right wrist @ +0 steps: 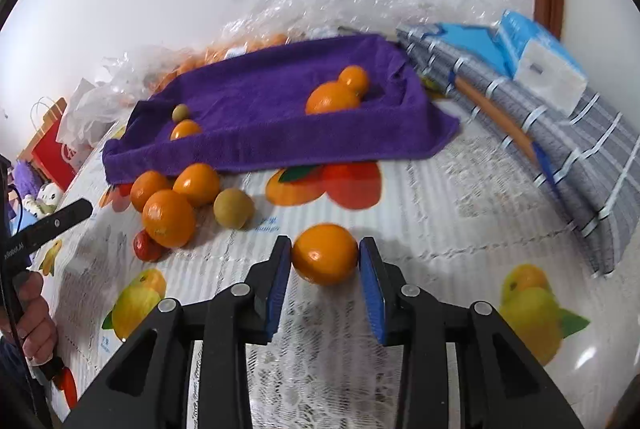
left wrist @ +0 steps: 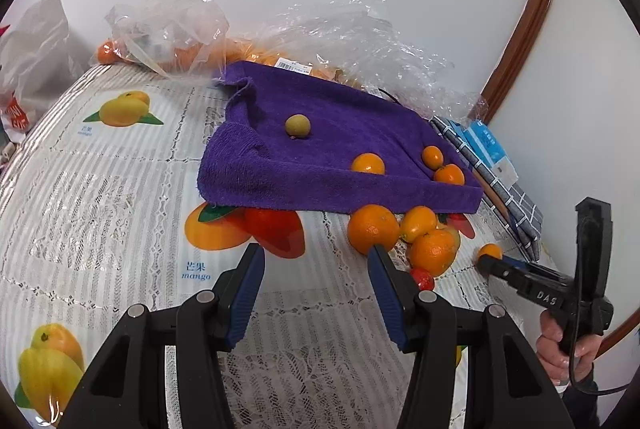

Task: Organize fruits
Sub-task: 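Withdraw both tools and reach toward the oranges beside the towel, then grasp an orange with the right tool while the left tool grasps a large orange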

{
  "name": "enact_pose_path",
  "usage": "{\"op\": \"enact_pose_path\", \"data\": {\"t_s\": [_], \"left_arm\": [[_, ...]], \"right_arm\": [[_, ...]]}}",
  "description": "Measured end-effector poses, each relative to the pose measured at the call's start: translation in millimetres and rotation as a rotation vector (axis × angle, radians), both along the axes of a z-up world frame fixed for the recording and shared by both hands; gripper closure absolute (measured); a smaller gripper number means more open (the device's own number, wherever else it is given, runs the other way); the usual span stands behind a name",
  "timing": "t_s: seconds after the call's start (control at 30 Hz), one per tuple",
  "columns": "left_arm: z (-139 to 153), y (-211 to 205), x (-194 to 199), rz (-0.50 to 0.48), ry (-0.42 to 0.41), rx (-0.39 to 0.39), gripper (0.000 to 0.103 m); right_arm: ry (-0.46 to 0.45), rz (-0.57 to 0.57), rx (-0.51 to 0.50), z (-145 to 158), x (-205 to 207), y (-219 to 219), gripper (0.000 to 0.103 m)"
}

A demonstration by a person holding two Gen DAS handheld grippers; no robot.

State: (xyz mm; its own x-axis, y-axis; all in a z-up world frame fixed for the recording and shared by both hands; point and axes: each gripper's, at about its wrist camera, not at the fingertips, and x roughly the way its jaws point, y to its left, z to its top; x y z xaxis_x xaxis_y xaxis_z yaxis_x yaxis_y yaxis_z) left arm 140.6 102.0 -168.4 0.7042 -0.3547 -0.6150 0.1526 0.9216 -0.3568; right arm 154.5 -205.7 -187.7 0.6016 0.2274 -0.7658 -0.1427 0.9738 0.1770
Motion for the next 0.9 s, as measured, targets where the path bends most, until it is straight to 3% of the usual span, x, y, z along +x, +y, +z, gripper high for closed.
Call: {"op": "enact_pose_path", "data": {"t_s": [0.33, 0.57, 0.9], "left_arm": [[9.3, -26.0, 4.6, -0.053, -0.011, 0.005, 0.052], [1.5, -70.5, 29.4, -0.087, 0.041, 0.177, 0.052], [-8.9, -87.6, 45.3, -0.103, 0.082, 0.242, 0.054]], "right_arm": [[-0.069, -0.047, 0.022, 8.0, -8.1, -8.5, 0.069], [-0.085, -0.052, -0.001, 10.4, -11.0, -6.3, 0.069], [-0.112, -0.069, 0.069, 13.6, -16.6, -18.4, 0.069]]}}
